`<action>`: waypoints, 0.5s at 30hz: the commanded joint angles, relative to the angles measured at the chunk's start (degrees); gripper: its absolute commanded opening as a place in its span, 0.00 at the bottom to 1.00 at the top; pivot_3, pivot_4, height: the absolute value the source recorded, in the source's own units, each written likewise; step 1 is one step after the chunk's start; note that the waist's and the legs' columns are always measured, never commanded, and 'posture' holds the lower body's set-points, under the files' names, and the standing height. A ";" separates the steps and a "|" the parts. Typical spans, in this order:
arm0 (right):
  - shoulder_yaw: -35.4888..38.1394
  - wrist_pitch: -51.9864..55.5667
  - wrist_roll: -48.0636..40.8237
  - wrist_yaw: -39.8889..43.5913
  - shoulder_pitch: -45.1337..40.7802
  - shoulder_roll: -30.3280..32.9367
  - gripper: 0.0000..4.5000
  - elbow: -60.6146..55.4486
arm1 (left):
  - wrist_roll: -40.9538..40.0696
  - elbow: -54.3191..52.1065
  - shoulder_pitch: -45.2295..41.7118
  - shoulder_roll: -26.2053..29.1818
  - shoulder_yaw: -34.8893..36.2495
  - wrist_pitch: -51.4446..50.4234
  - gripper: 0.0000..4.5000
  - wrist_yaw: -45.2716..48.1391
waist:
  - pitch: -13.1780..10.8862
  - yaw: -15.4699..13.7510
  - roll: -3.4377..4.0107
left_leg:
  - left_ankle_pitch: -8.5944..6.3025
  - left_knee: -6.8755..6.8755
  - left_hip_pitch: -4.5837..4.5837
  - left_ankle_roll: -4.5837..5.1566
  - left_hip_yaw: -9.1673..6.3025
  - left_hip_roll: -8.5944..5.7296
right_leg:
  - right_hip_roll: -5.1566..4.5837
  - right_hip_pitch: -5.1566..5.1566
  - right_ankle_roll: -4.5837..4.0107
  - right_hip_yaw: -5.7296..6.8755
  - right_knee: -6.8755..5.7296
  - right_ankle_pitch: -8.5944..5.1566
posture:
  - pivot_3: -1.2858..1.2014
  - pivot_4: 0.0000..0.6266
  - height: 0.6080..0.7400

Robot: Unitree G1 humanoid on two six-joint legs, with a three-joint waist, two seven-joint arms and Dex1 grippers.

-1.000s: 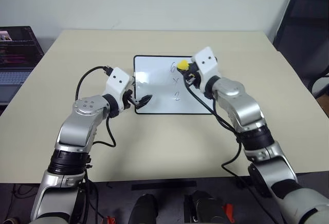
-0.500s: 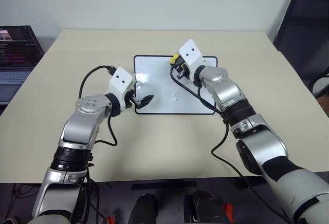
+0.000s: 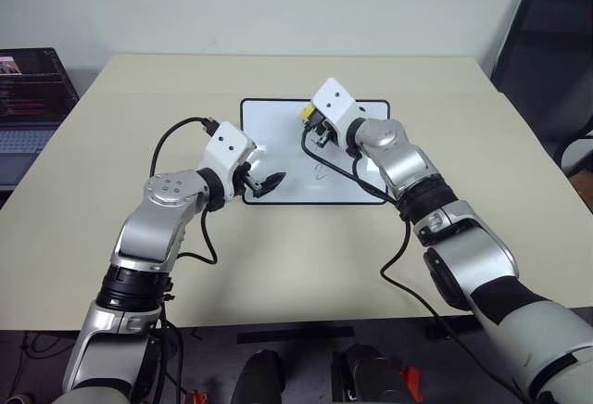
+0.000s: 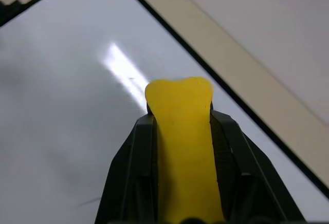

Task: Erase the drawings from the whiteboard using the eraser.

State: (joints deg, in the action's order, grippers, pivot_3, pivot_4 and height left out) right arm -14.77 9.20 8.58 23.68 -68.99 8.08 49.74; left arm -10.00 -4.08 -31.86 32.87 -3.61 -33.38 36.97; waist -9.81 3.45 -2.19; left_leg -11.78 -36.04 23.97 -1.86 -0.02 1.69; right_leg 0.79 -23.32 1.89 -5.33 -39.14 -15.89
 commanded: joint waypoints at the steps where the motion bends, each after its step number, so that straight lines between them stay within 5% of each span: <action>1: -0.48 0.32 1.46 2.19 0.07 1.08 0.23 0.41 | 0.13 -1.90 -1.30 0.02 0.33 0.71 1.00 0.18 | 0.00 -0.02 0.00 | 0.00 0.00 0.00 0.00 0.01 -0.01 | 0.00 0.00 0.00 0.00 0.00 0.00 | 0.52 0.24 1.00; 8: -3.87 3.16 3.14 11.22 3.89 2.16 0.23 -4.26 | 0.21 -1.92 -0.95 -0.27 -0.16 1.32 1.00 0.33 | 0.01 -0.01 0.00 | 0.00 0.00 -0.09 0.00 0.01 0.00 | 0.01 0.07 0.00 0.00 -0.02 0.00 | 0.52 0.24 1.00; 15: 0.28 -1.34 3.81 -1.31 -0.55 2.30 0.23 -0.45 | 0.16 -2.49 -0.76 -0.42 -0.56 1.21 1.00 0.59 | 0.00 -0.12 0.00 | 0.01 -0.04 -0.12 0.00 0.01 0.00 | 0.01 0.08 0.01 0.00 -0.12 0.00 | 0.52 0.24 1.00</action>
State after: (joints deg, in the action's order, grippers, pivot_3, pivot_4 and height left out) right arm -16.40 8.43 11.48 25.27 -67.75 9.39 48.33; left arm -10.00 -4.11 -31.83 32.32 -4.39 -33.11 37.21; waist -9.81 3.33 -2.19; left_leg -11.77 -36.09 23.86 -1.87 -0.01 1.68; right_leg 0.79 -23.25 1.89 -5.32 -39.27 -15.89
